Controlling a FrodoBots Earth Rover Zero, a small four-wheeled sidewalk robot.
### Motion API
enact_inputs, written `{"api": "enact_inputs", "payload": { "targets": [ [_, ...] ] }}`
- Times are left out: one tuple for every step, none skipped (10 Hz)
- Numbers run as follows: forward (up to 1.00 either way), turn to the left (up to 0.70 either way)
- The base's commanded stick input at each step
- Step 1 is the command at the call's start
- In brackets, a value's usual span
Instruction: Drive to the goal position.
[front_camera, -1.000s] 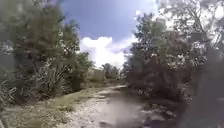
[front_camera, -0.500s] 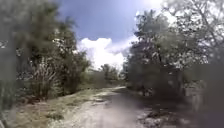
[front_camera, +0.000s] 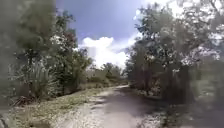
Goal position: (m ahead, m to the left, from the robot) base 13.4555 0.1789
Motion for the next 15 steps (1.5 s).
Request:
{"api": "enact_inputs", "payload": {
  "targets": [
    [0.7,0.0],
    [0.7,0.0],
    [0.7,0.0],
    [0.7,0.0],
    [0.7,0.0],
    [0.7,0.0],
    [0.7,0.0],
    [0.7,0.0],
    [0.7,0.03],
    [0.7,0.3],
    [0.7,0.35],
    [0.7,0.35],
    [0.7,0.35],
    [0.7,0.2],
    [0.7,0.0]
  ]
}}
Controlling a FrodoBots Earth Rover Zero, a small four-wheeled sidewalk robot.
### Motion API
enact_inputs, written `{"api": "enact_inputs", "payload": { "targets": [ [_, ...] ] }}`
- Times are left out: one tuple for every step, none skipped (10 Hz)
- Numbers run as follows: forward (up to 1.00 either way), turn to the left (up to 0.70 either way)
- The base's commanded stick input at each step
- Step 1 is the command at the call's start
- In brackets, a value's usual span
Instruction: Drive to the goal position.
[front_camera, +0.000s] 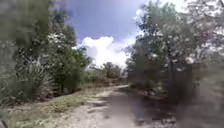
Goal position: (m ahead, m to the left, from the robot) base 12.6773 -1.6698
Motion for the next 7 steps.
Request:
{"api": "enact_inputs", "payload": {
  "targets": [
    [0.7,0.0],
    [0.7,0.0],
    [0.7,0.0],
    [0.7,0.0],
    [0.7,0.0],
    [0.7,0.0],
    [0.7,0.0]
  ]
}}
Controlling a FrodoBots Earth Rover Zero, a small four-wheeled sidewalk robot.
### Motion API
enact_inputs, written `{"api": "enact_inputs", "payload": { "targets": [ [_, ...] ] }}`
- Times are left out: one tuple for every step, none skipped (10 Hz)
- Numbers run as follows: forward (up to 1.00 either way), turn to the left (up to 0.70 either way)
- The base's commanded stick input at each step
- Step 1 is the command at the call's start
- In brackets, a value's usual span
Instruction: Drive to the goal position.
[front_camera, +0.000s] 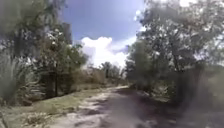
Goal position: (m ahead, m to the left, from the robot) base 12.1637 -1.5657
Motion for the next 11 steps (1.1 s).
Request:
{"api": "enact_inputs", "payload": {
  "targets": [
    [0.7,0.0],
    [0.7,0.0],
    [0.7,0.0],
    [0.7,0.0],
    [0.7,0.0],
    [0.7,0.0],
    [0.7,0.0],
    [0.7,0.0],
    [0.7,0.0],
    [0.7,0.0],
    [0.7,0.0]
  ]
}}
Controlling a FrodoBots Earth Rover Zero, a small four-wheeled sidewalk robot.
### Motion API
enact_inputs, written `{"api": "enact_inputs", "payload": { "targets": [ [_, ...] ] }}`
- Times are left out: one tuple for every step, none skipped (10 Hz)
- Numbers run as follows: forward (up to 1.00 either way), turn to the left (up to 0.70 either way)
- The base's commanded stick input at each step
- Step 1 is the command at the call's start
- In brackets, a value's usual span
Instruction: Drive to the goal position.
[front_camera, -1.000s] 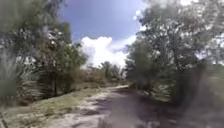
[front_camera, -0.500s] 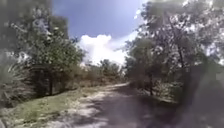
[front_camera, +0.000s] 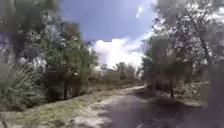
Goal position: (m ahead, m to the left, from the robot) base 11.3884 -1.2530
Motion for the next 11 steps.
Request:
{"api": "enact_inputs", "payload": {
  "targets": [
    [0.7,0.0],
    [0.7,0.0],
    [0.7,0.0],
    [0.7,0.0],
    [0.7,0.0],
    [0.7,0.0],
    [0.7,0.0],
    [0.7,0.0],
    [0.7,0.0],
    [0.7,0.0],
    [0.7,0.0]
  ]
}}
